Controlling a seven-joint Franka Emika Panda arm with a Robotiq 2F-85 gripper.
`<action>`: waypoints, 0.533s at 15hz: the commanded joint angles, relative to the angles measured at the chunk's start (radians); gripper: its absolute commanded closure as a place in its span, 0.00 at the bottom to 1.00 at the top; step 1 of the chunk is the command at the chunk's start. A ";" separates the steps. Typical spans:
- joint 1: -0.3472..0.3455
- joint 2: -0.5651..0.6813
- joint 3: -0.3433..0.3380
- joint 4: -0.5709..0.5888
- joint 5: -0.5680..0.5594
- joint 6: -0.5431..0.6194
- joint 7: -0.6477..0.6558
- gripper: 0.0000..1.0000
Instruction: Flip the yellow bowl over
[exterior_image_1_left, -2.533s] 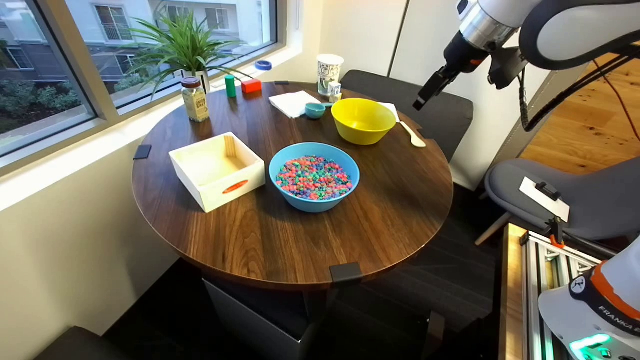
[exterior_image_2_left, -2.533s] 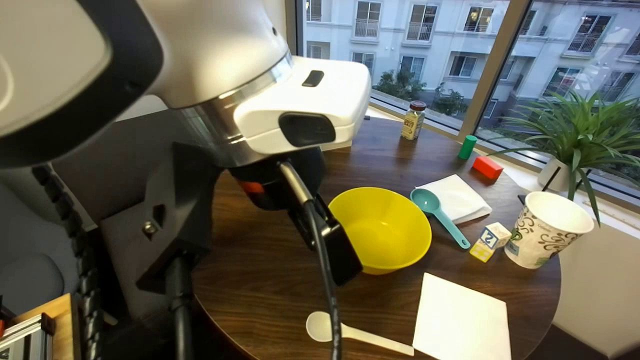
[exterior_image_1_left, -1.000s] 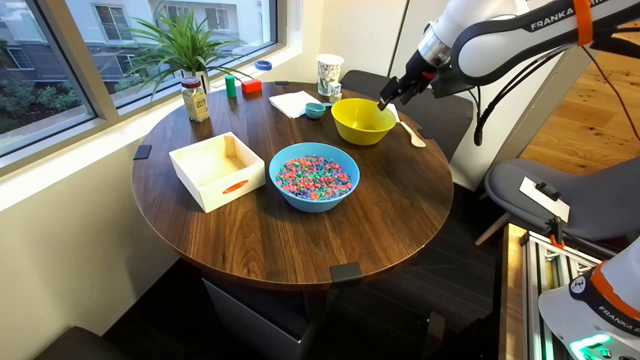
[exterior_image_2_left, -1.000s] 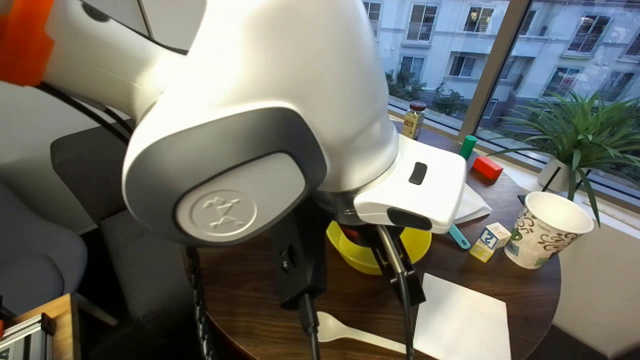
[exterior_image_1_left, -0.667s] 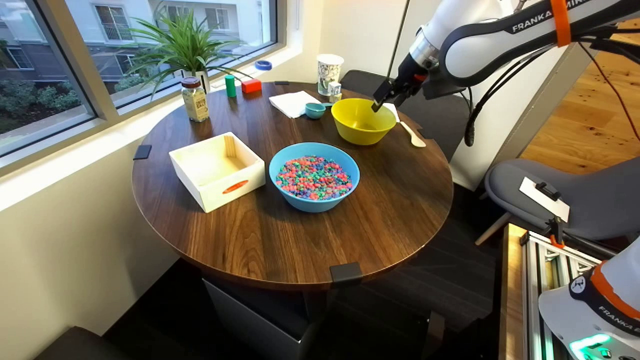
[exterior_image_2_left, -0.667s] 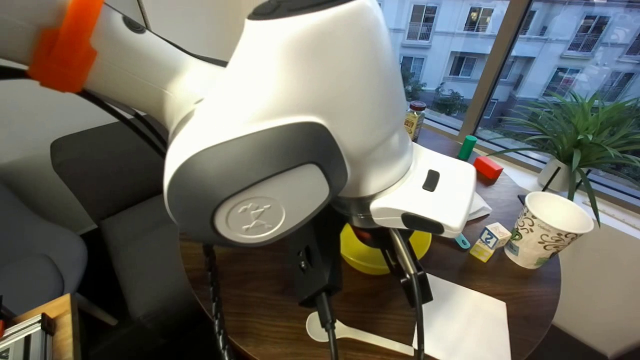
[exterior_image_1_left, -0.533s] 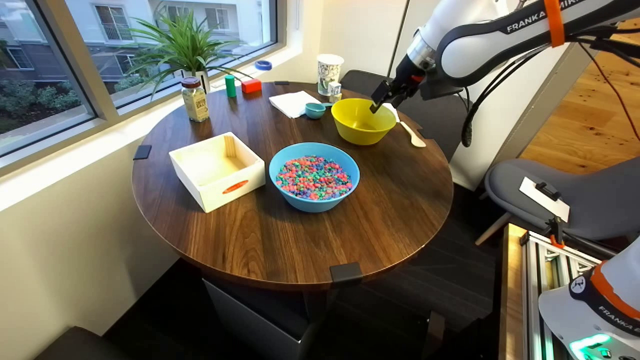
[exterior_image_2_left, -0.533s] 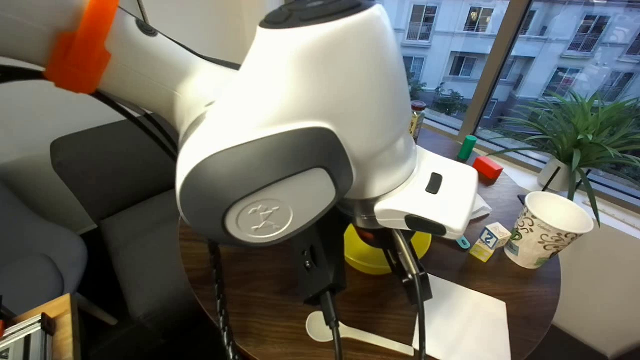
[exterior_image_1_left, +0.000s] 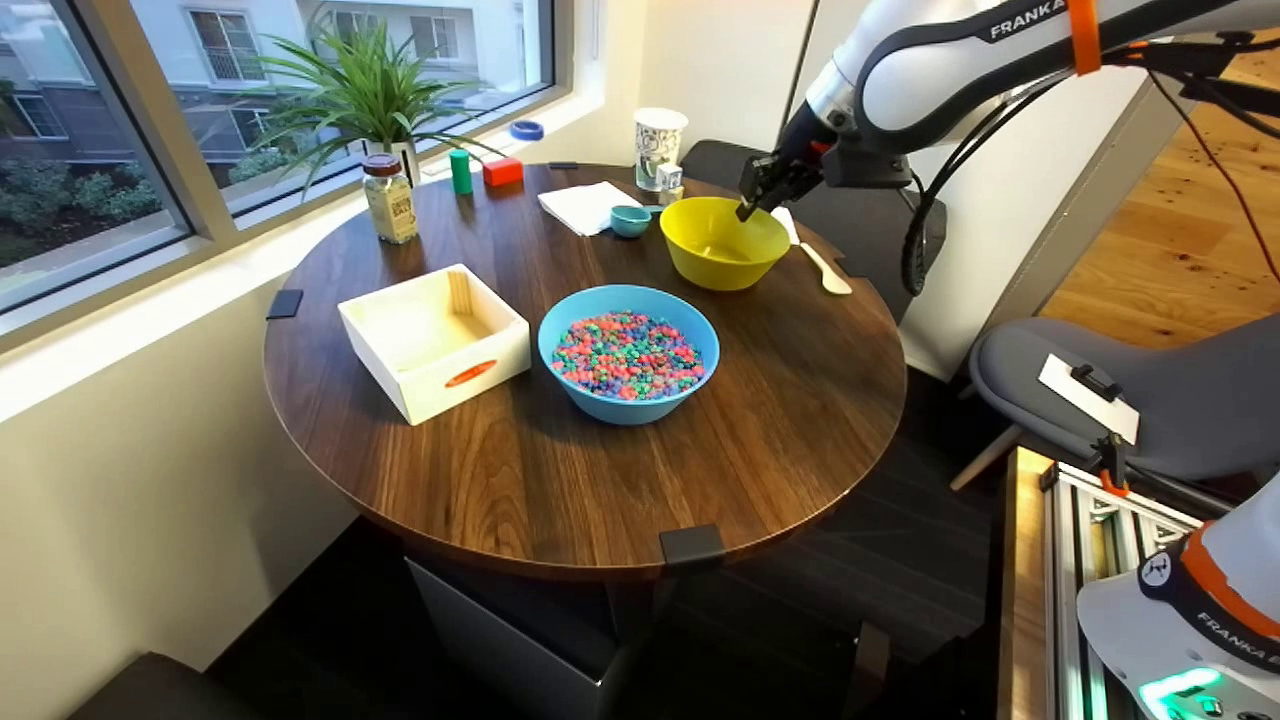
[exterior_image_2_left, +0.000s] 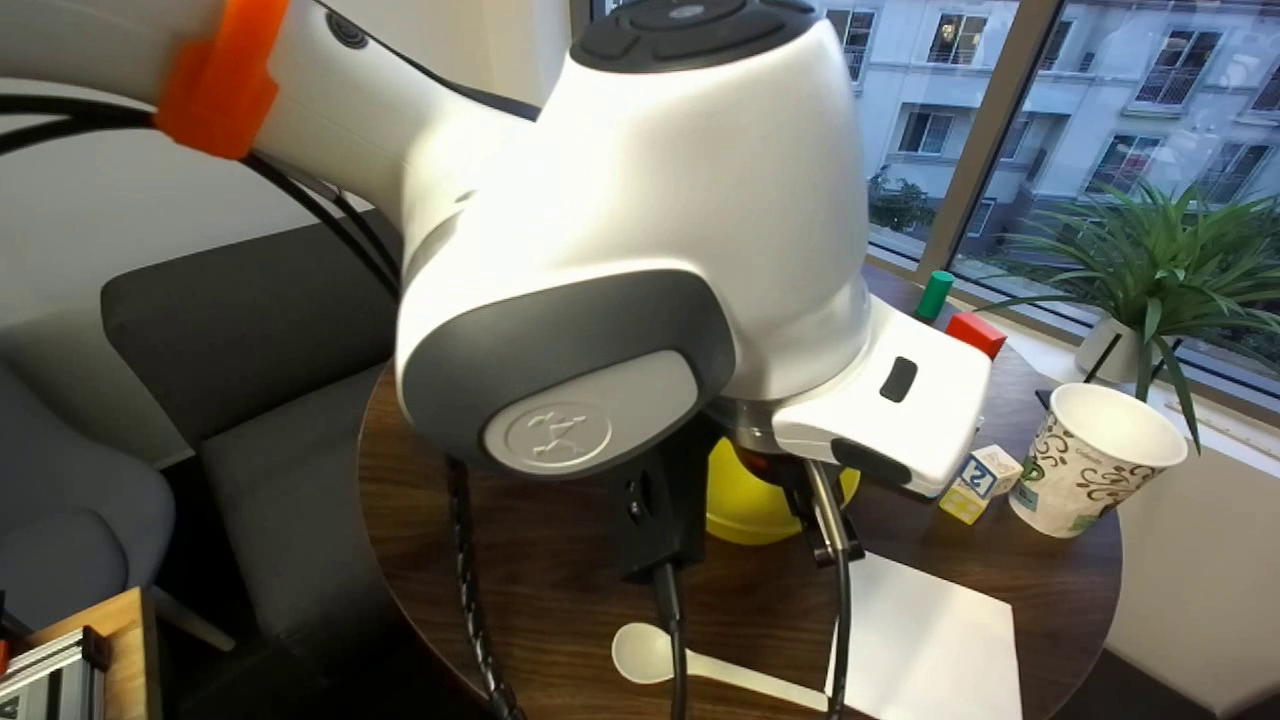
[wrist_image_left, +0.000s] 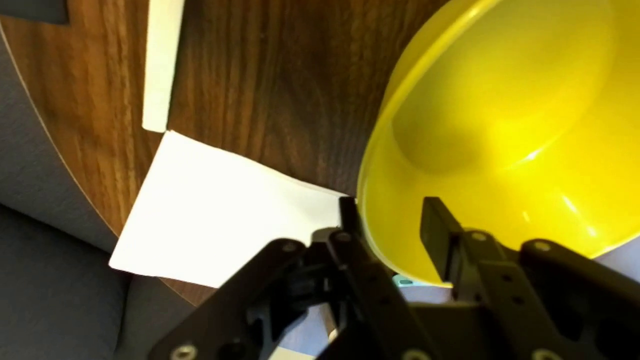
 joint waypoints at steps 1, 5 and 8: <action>0.013 0.020 -0.007 0.006 0.067 0.020 -0.026 0.94; 0.016 0.020 -0.005 0.009 0.092 0.018 -0.039 0.99; 0.019 0.014 -0.004 0.013 0.100 0.010 -0.052 0.98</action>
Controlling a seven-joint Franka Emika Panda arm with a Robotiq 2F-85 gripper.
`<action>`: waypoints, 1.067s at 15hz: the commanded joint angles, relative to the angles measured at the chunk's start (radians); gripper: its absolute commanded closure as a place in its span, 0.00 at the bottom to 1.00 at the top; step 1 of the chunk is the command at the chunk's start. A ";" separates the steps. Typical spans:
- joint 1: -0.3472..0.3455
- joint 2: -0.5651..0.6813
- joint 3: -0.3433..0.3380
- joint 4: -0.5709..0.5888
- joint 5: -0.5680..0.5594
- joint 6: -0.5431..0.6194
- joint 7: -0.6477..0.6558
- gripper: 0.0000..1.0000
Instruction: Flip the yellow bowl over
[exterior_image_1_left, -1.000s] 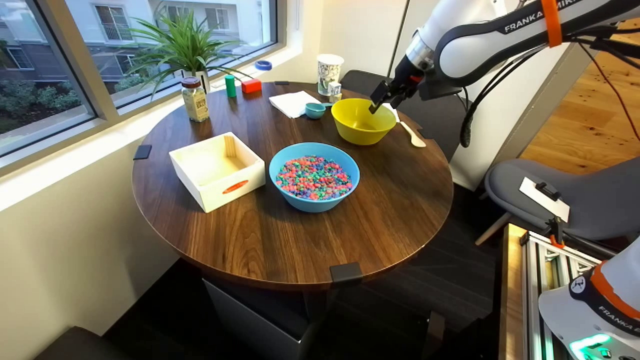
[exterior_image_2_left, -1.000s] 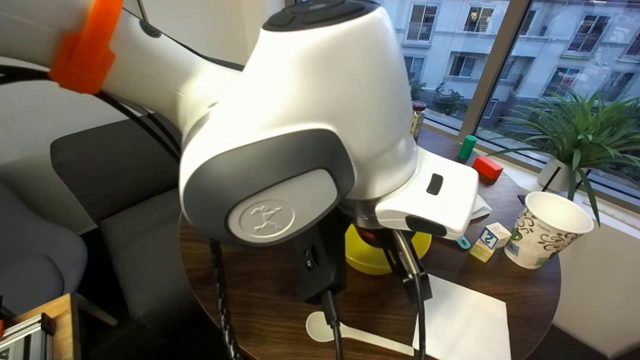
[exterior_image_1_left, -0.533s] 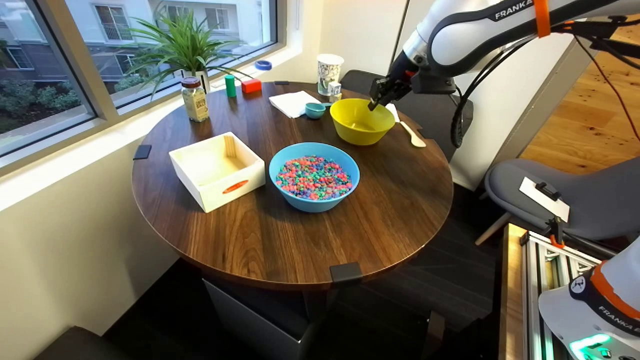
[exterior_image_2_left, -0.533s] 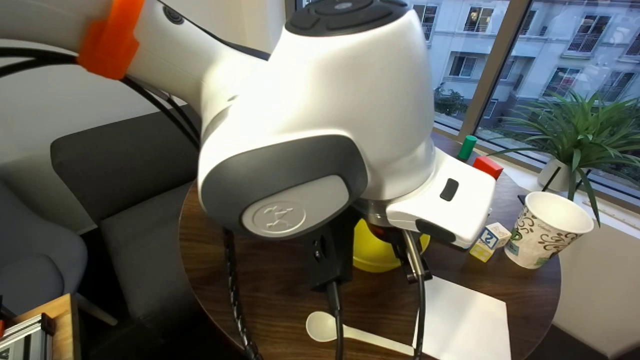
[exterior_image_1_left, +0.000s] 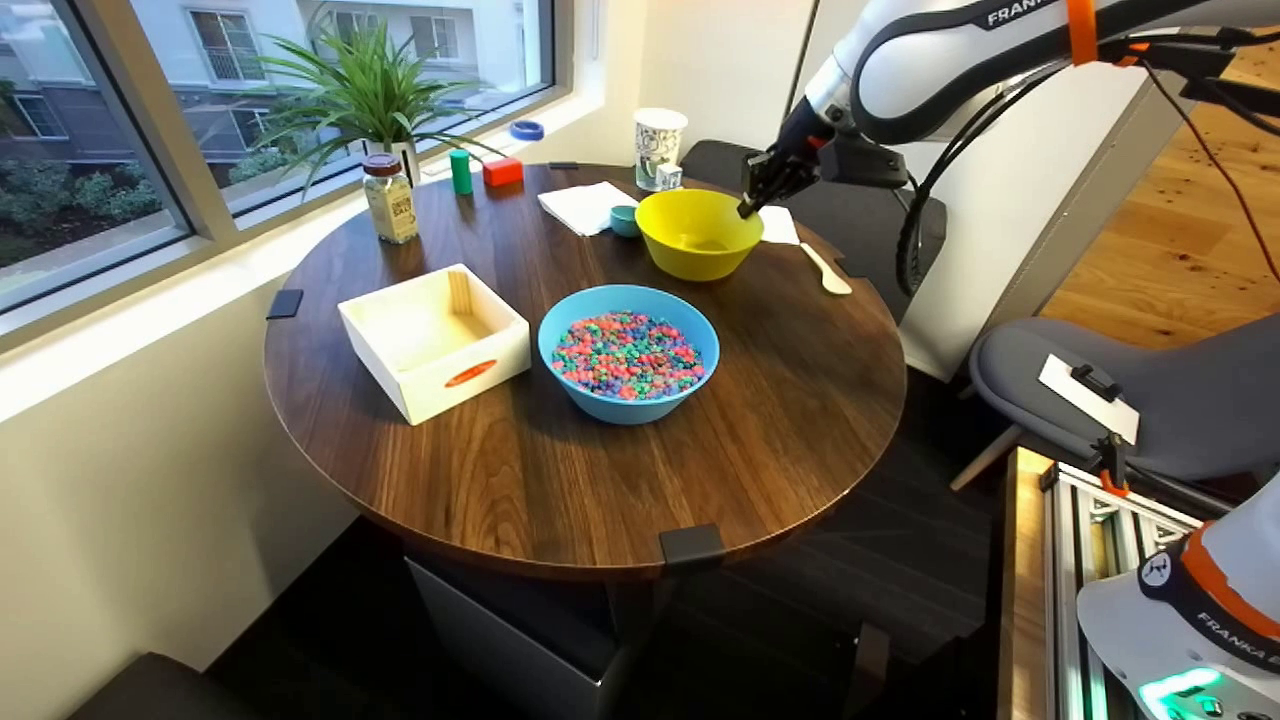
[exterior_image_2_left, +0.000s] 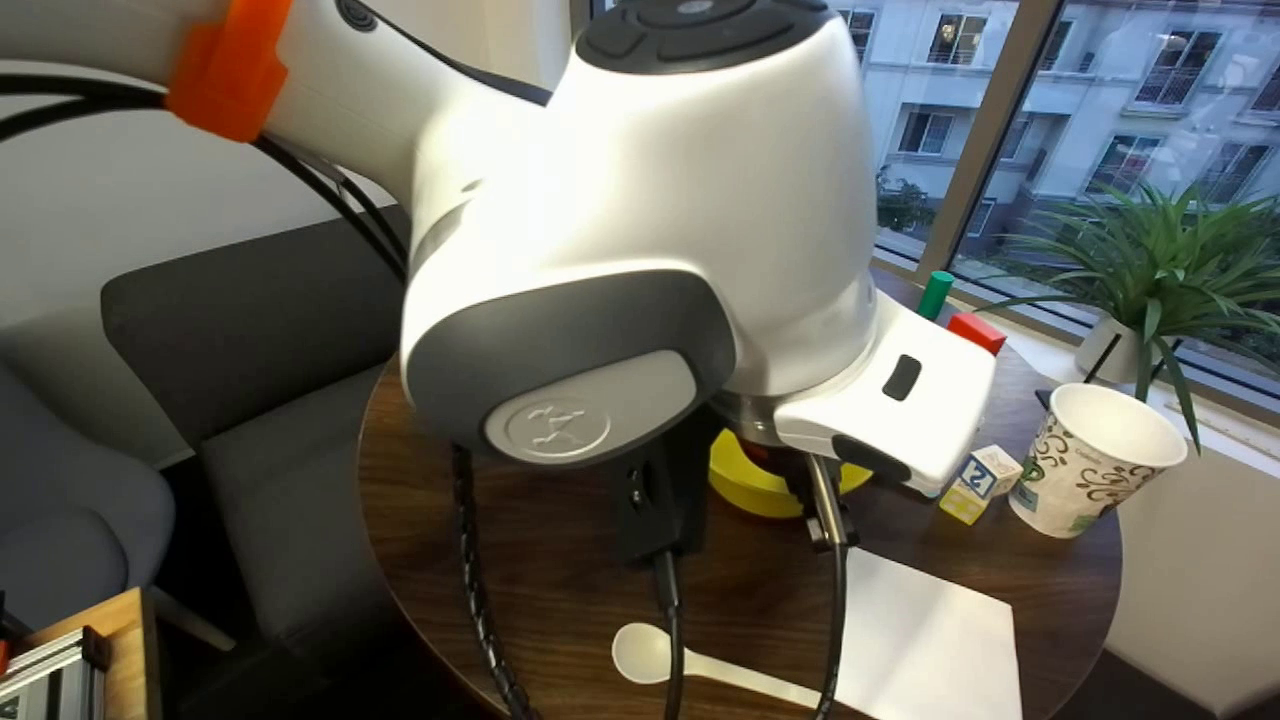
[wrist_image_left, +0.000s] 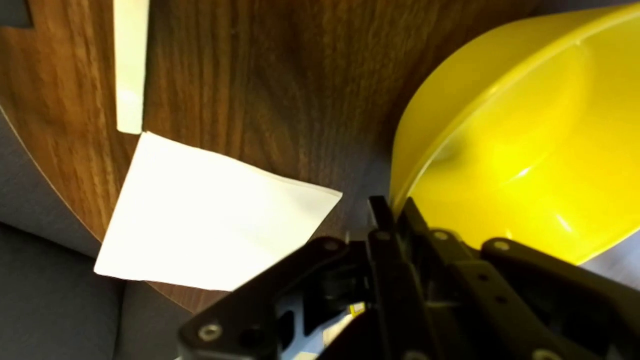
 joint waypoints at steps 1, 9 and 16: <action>0.015 0.000 -0.004 0.001 0.020 -0.001 -0.036 0.98; 0.044 -0.111 0.000 -0.021 -0.177 -0.111 -0.107 0.99; 0.037 -0.206 0.043 -0.053 -0.700 -0.114 -0.003 0.99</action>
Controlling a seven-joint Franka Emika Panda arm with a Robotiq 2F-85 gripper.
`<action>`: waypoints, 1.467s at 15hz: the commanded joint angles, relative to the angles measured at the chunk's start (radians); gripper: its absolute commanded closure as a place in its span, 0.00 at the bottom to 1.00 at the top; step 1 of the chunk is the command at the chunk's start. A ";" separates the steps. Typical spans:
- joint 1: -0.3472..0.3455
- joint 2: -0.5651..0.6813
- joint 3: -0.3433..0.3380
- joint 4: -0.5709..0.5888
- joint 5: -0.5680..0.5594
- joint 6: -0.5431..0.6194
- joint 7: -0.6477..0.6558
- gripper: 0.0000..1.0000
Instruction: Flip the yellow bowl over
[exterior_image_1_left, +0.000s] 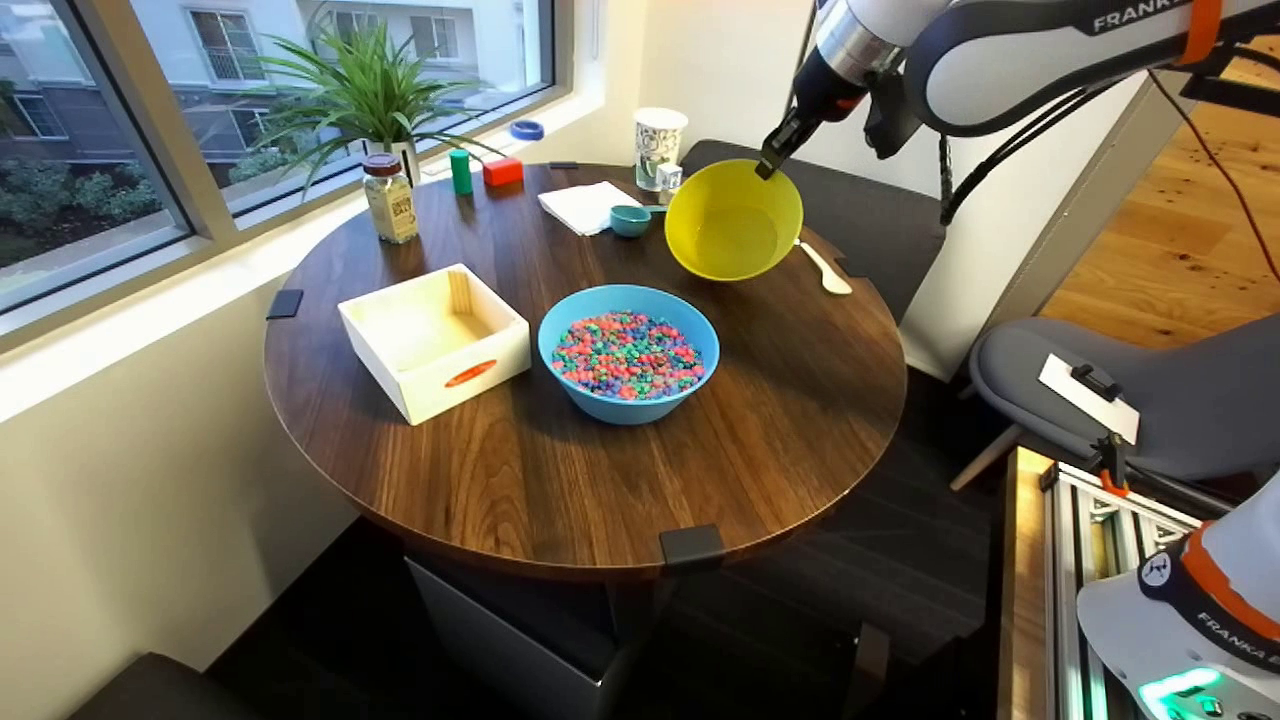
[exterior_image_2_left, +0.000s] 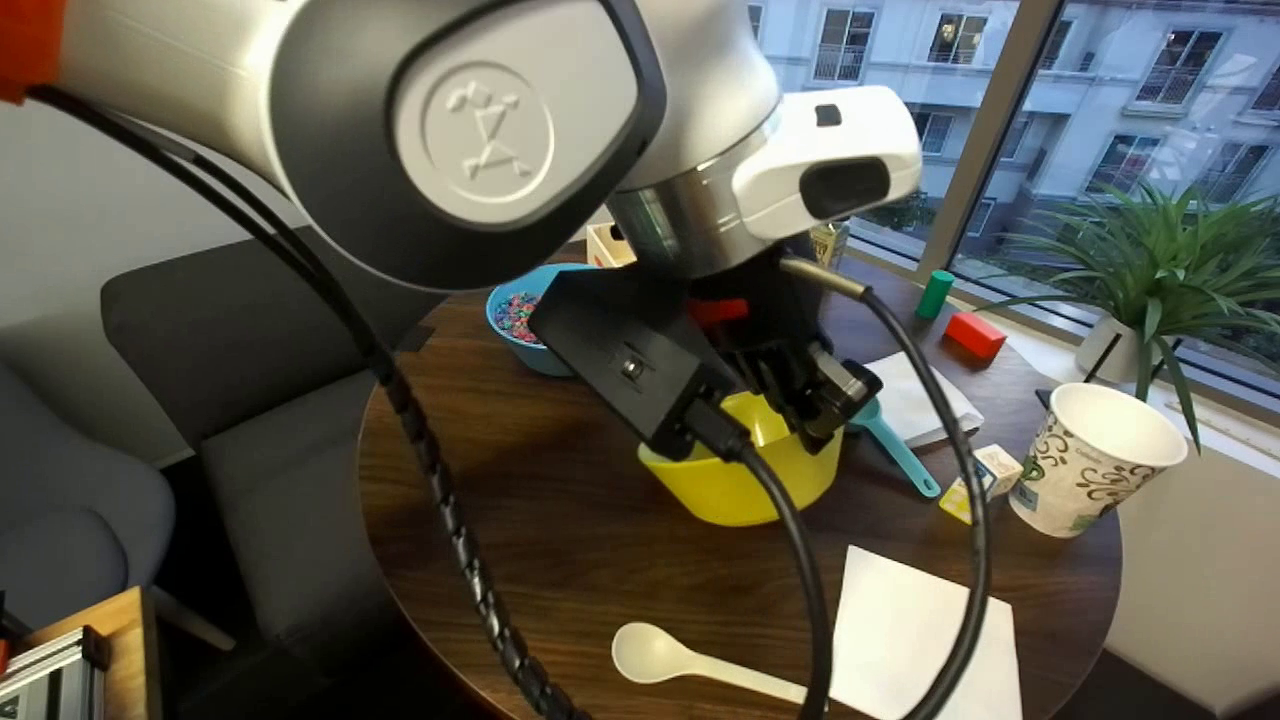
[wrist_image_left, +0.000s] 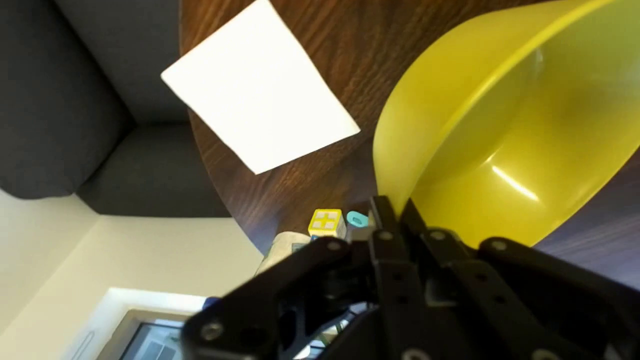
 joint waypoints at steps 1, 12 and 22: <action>-0.007 -0.070 0.036 -0.060 -0.245 0.016 0.062 0.99; -0.077 -0.172 0.194 -0.129 -1.133 0.082 0.457 0.99; -0.047 -0.150 0.190 -0.183 -1.289 0.066 0.607 0.94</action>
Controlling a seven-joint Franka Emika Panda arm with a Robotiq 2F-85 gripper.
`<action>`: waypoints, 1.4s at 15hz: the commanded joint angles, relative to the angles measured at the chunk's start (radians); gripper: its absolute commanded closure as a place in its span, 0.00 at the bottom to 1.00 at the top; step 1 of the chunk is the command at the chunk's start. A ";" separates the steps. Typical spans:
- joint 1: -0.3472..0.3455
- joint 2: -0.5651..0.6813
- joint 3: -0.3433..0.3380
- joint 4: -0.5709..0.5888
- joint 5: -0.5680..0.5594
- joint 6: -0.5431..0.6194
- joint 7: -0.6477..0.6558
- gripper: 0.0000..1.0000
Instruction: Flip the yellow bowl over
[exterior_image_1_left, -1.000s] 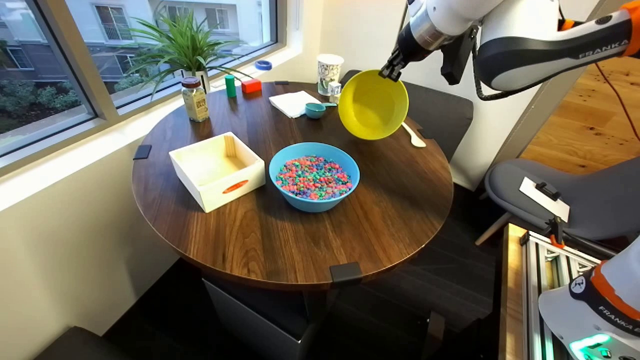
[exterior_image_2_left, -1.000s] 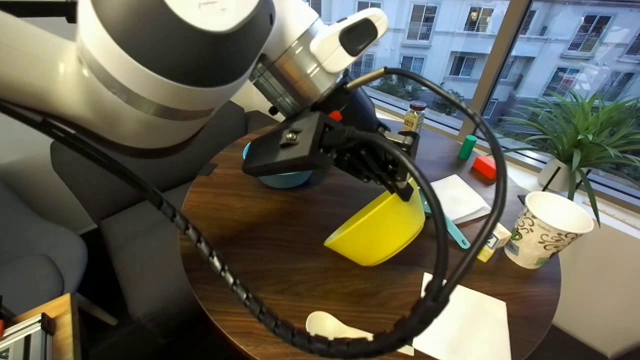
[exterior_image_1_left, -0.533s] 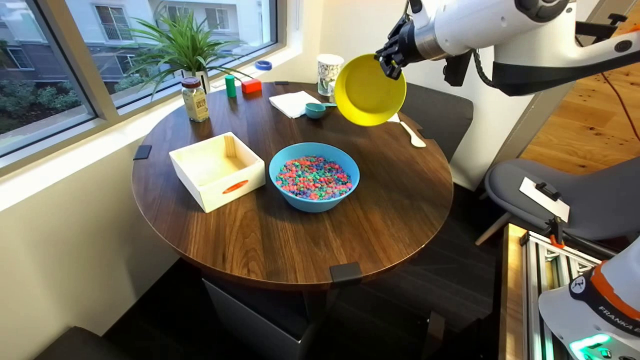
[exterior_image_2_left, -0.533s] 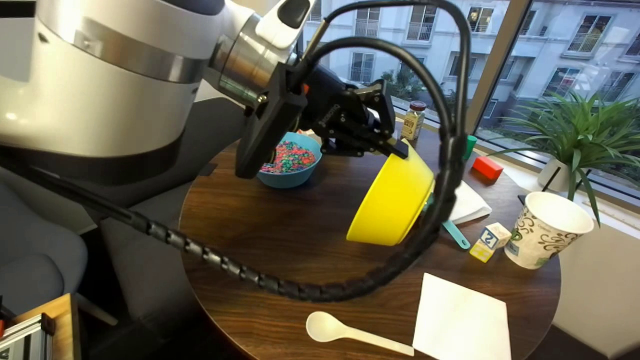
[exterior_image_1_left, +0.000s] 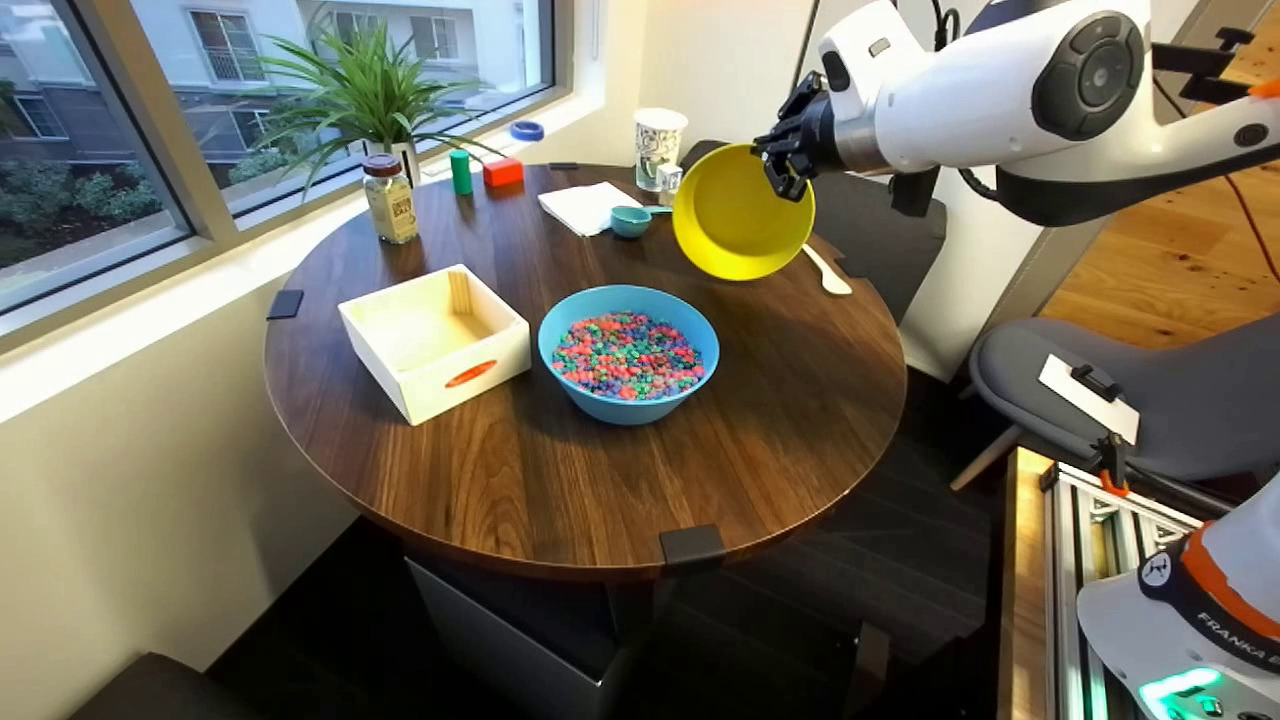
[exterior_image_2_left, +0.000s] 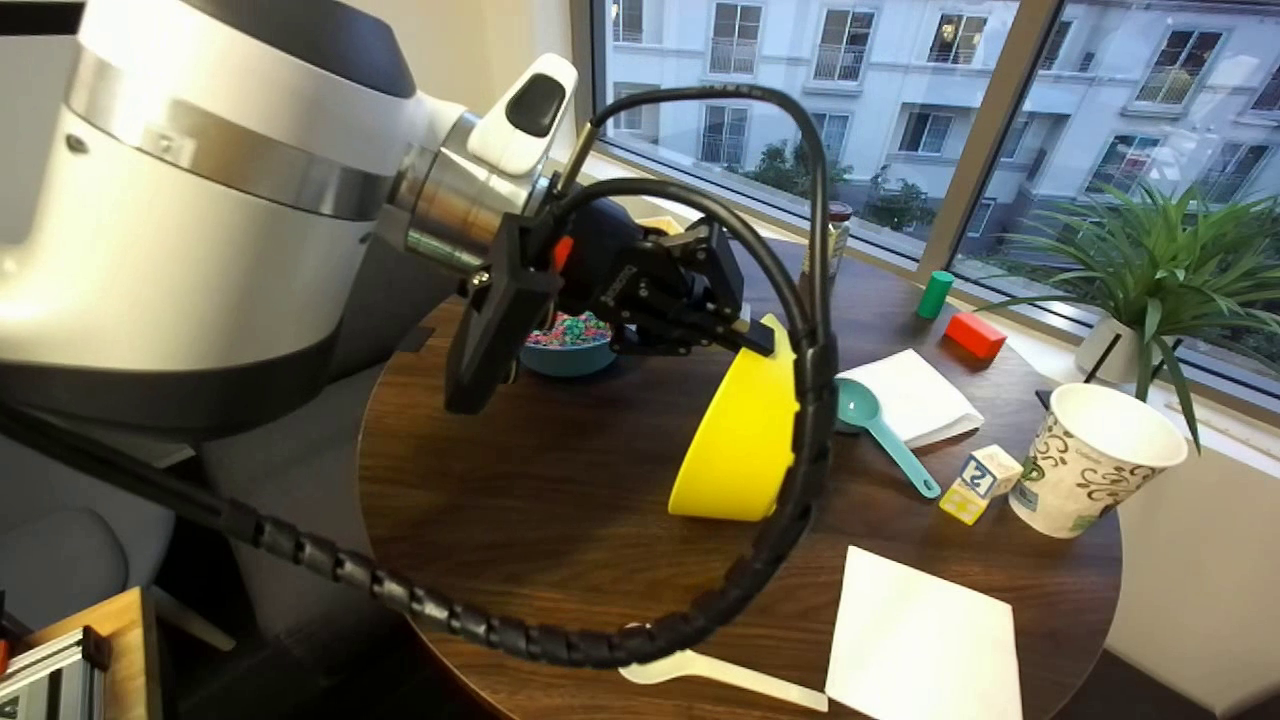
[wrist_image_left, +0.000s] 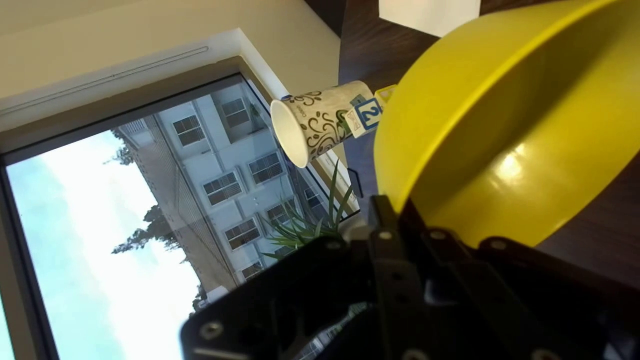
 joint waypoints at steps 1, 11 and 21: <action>0.000 0.000 0.000 0.000 0.000 0.000 0.000 0.94; 0.020 -0.024 0.084 -0.051 -0.224 -0.140 0.049 0.99; 0.248 -0.009 0.002 -0.151 -0.386 -0.432 0.055 0.99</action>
